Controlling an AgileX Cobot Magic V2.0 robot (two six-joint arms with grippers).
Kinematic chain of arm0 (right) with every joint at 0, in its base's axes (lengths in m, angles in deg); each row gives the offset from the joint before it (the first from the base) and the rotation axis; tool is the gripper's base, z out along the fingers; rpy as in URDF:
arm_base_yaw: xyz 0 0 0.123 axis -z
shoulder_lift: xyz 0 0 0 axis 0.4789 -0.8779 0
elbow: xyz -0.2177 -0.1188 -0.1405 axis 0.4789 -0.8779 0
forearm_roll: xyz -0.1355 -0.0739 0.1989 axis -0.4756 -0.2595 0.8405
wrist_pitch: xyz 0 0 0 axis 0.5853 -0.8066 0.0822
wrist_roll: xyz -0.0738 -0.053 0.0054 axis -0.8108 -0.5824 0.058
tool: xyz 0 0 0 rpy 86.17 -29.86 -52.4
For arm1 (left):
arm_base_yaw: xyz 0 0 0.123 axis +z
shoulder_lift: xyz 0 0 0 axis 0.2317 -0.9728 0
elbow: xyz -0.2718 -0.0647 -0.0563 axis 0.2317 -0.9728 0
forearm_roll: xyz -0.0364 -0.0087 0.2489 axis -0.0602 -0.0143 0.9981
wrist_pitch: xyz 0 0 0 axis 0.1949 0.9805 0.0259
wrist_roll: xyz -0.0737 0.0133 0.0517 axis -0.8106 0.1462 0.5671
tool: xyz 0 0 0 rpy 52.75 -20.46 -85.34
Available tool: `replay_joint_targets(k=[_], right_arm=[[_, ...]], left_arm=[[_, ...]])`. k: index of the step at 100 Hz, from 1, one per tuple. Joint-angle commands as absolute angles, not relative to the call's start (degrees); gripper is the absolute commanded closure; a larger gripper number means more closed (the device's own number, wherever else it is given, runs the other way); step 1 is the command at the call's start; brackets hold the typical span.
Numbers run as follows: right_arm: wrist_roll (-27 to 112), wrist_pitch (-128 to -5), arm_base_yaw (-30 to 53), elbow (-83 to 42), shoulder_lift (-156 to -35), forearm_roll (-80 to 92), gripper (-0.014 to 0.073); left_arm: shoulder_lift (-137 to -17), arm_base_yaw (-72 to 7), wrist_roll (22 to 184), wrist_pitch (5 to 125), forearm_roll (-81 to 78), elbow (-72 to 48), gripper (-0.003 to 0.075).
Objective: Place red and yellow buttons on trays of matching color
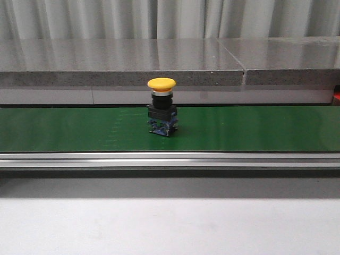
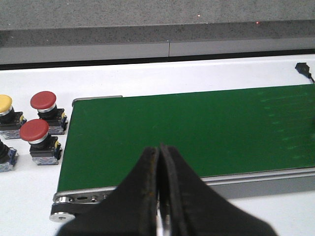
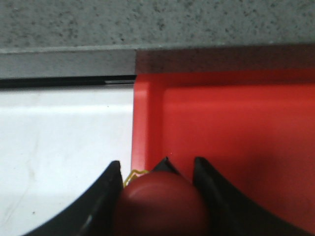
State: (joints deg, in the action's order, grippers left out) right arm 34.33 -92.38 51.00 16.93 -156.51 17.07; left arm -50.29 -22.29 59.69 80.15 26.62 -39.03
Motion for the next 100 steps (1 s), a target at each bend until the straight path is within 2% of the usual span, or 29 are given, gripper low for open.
replay_joint_targets(k=[1,49,56,73,80,100], right_arm=[[34.39,-90.06,51.66,20.44,-155.46,18.31,0.0372],[34.39,-86.53,52.14,21.97,-159.9,18.09,0.0362],[34.39,-86.75,52.14,21.97,-159.9,18.09,0.0307],[34.39,-87.13,52.14,22.16,-159.9,18.09,0.002],[34.39,-87.4,52.14,22.54,-159.79,18.09,-0.0055],[34.39,-90.78,52.14,25.2,-157.97,17.71,-0.0073]], left_arm=[[-50.41,-22.84,59.19,75.6,26.14,-37.34,0.0739],[-50.41,-22.84,59.19,75.6,26.14,-37.34,0.0739],[-50.41,-22.84,59.19,75.6,26.14,-37.34,0.0739],[-50.41,-22.84,59.19,75.6,26.14,-37.34,0.0739],[-50.41,-22.84,59.19,75.6,26.14,-37.34,0.0739],[-50.41,-22.84,59.19,75.6,26.14,-37.34,0.0739]])
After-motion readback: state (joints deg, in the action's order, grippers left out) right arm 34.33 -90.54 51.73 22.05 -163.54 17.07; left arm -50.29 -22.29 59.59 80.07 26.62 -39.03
